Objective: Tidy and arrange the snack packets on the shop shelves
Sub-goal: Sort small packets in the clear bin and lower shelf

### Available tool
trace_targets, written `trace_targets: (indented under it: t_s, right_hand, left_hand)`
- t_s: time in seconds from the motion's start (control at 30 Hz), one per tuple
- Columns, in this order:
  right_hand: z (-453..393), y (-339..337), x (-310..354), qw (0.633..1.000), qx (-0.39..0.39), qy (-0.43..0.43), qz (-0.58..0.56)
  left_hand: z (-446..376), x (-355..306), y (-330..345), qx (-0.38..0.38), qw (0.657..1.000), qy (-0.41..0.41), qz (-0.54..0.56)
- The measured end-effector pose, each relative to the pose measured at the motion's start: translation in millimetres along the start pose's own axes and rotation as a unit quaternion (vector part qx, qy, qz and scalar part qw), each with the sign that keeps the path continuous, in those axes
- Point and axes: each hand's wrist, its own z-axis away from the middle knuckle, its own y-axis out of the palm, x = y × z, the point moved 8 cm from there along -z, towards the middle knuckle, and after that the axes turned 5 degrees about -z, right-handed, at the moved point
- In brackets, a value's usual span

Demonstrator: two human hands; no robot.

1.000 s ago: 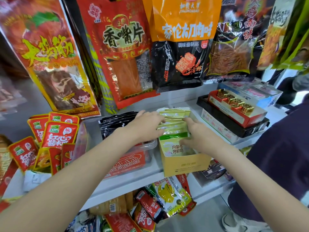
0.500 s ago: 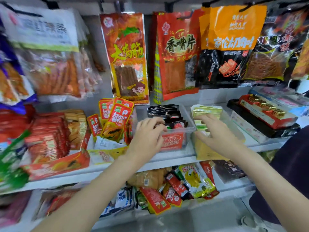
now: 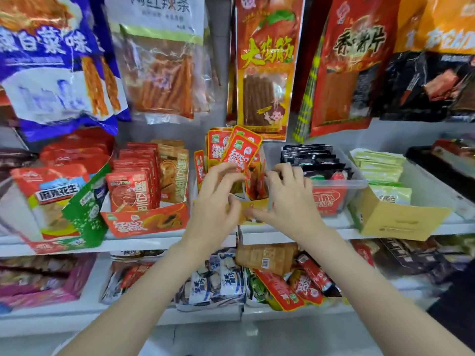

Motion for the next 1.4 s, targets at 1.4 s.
trace_targets:
  t_s: [1.4]
  right_hand:
    - [-27,-69,-69,0.844,-0.284,0.097,-0.445]
  left_hand:
    - [-41,84,66,0.301,0.914,-0.273,-0.017]
